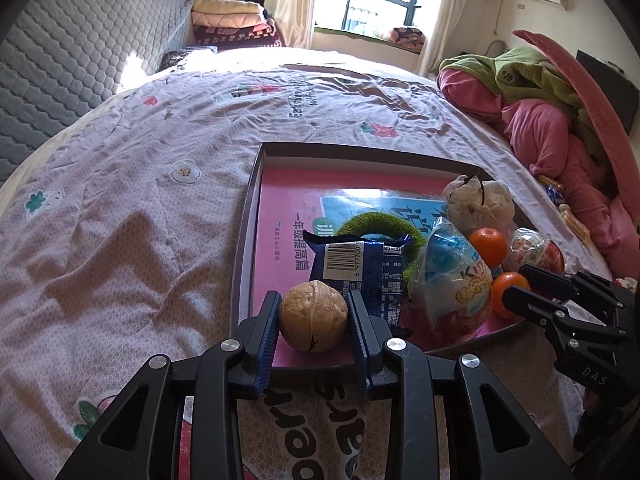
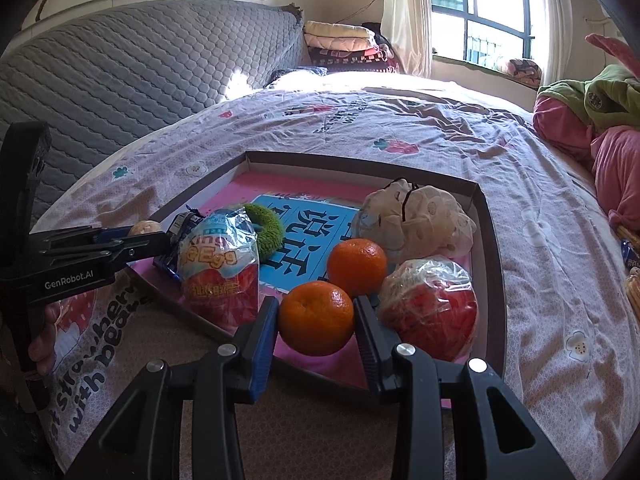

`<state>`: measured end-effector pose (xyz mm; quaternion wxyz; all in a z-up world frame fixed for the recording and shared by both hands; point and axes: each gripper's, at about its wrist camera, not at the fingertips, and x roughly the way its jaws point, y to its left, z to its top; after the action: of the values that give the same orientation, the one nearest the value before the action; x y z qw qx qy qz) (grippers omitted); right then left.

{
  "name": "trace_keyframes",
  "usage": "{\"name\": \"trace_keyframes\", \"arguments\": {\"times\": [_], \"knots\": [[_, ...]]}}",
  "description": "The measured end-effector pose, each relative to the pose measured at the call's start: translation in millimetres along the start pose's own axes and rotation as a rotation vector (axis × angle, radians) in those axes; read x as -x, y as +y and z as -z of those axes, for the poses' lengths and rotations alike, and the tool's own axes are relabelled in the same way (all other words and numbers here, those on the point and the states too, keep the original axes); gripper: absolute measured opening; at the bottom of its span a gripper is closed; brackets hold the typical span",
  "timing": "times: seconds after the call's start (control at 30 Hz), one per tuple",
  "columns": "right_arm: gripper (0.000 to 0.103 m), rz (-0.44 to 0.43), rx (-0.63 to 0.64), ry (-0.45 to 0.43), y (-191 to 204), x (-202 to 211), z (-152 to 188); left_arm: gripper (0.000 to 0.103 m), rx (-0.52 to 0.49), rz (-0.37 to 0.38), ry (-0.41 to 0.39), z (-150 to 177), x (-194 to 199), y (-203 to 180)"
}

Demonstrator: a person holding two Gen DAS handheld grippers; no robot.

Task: Organize objects
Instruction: 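Lower walnut beside blue packet while right tool lowers orange beside other orange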

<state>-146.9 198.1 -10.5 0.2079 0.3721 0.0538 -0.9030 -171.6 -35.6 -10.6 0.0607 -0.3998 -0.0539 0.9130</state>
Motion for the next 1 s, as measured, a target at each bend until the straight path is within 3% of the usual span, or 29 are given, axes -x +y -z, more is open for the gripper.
{"name": "trace_keyframes", "arguments": {"times": [0.3,1.0], "knots": [[0.038,0.0,0.004,0.001,2.4,1.5,-0.2,0.034,-0.024,-0.021,-0.003,5.4,5.6,-5.7],[0.038,-0.006,0.007,-0.023,6.7,8.3,-0.6,0.034,0.041,-0.055,0.011,-0.5,-0.9,-0.4]]}}
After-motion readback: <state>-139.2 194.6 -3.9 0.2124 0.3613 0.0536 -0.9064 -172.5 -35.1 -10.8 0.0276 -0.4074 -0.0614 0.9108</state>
